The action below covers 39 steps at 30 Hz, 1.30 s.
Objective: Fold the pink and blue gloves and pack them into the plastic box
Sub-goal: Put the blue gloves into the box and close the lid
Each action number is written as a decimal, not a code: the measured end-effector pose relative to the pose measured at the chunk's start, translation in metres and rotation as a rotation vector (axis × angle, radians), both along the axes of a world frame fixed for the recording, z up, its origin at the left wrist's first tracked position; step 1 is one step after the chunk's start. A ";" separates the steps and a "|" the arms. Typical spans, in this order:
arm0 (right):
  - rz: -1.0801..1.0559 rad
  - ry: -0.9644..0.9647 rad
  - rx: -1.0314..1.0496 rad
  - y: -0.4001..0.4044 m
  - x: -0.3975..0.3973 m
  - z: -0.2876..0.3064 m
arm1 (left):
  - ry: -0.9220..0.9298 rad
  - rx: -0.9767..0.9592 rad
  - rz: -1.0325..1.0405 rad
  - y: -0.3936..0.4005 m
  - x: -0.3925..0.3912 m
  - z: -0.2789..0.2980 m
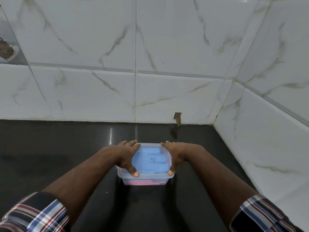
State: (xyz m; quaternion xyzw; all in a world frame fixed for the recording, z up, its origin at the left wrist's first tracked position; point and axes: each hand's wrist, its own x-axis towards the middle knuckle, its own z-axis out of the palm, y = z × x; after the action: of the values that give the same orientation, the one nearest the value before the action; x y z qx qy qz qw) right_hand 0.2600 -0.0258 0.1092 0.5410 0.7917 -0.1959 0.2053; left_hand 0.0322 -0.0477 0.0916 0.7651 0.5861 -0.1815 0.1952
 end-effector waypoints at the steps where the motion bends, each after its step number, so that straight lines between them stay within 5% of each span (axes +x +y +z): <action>1: -0.005 -0.008 -0.001 0.001 -0.001 -0.002 | 0.000 0.003 0.001 0.000 0.000 -0.001; 9: -0.061 0.118 -0.007 0.003 -0.001 0.000 | -0.059 0.036 0.037 -0.009 -0.002 0.003; 14: -0.089 0.275 0.237 0.004 -0.009 -0.011 | -0.274 0.330 0.135 -0.020 0.017 0.006; 21: -0.213 0.383 0.344 -0.002 -0.014 -0.030 | -0.379 -0.036 0.352 -0.040 0.027 0.005; 28: -0.316 0.346 0.411 -0.013 -0.011 -0.037 | -0.238 0.315 0.330 -0.033 0.008 0.017; 34: -0.449 0.402 0.332 -0.036 -0.012 -0.044 | -0.431 0.527 0.526 -0.044 -0.014 -0.007; 39: -0.508 0.621 0.212 -0.053 -0.014 -0.052 | -0.761 0.371 0.805 -0.066 -0.030 -0.033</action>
State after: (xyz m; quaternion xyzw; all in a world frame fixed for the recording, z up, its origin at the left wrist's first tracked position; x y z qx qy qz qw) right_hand 0.2455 -0.0788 0.0573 0.6525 0.6730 -0.3119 -0.1550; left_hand 0.0027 -0.1138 0.0587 0.5150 0.7415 0.3001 0.3082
